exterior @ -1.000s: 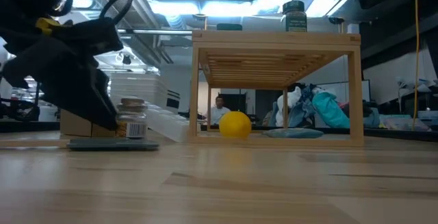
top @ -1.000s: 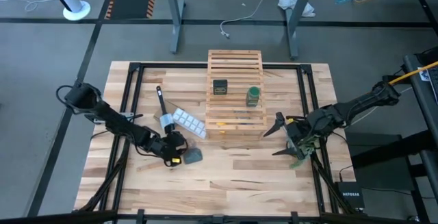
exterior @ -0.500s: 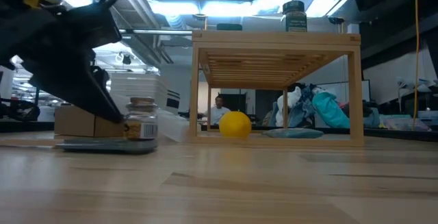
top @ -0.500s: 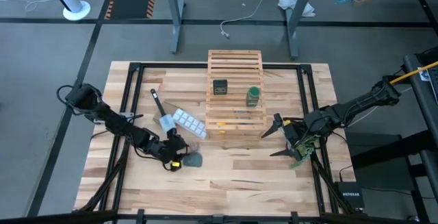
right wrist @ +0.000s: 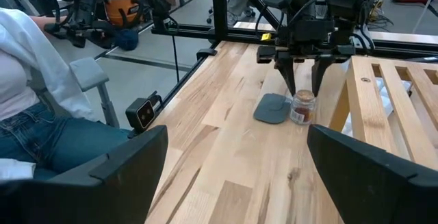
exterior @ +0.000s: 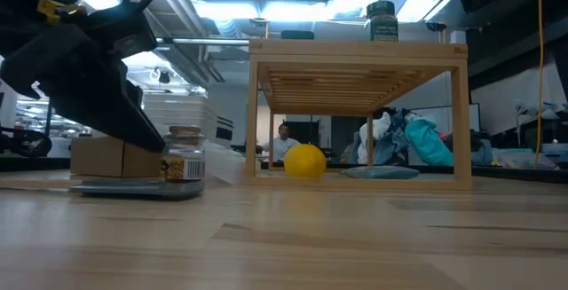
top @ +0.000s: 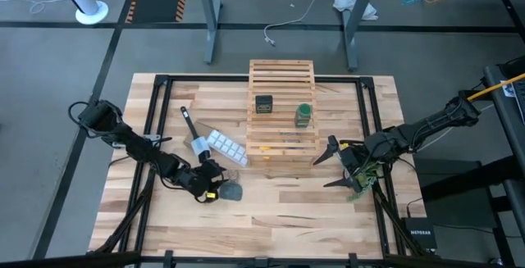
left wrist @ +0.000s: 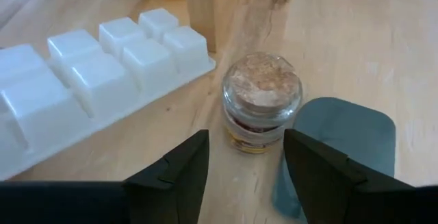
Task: Shelf spices
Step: Put the brown seasoning bottle on the shelf
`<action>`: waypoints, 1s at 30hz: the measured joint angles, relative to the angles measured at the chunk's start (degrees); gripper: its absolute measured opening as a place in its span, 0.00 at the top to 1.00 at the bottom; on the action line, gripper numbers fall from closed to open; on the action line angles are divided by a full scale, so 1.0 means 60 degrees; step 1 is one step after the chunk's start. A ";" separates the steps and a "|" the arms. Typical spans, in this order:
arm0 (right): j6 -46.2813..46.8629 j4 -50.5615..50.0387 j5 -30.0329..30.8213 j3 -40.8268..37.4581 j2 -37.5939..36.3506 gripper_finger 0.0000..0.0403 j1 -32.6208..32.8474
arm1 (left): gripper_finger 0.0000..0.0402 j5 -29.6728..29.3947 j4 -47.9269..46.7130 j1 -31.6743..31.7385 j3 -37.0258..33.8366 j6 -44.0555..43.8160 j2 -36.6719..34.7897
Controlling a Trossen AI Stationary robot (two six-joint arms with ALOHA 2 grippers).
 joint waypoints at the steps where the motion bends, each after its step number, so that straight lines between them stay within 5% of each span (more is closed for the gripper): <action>1: 0.0000 -0.0002 0.0000 -0.0001 0.0000 0.11 0.0000 | 0.55 -0.0004 0.0024 0.0001 -0.0001 0.0072 0.0000; 21: 0.0000 -0.0016 -0.0004 0.0000 0.0000 0.11 -0.0007 | 0.55 0.0022 0.1155 0.0416 0.0001 0.1484 0.0000; 30: -0.0003 -0.0020 -0.0004 0.0000 0.0000 0.11 -0.0007 | 0.55 0.0864 0.1635 0.0806 -0.0003 0.1595 0.0000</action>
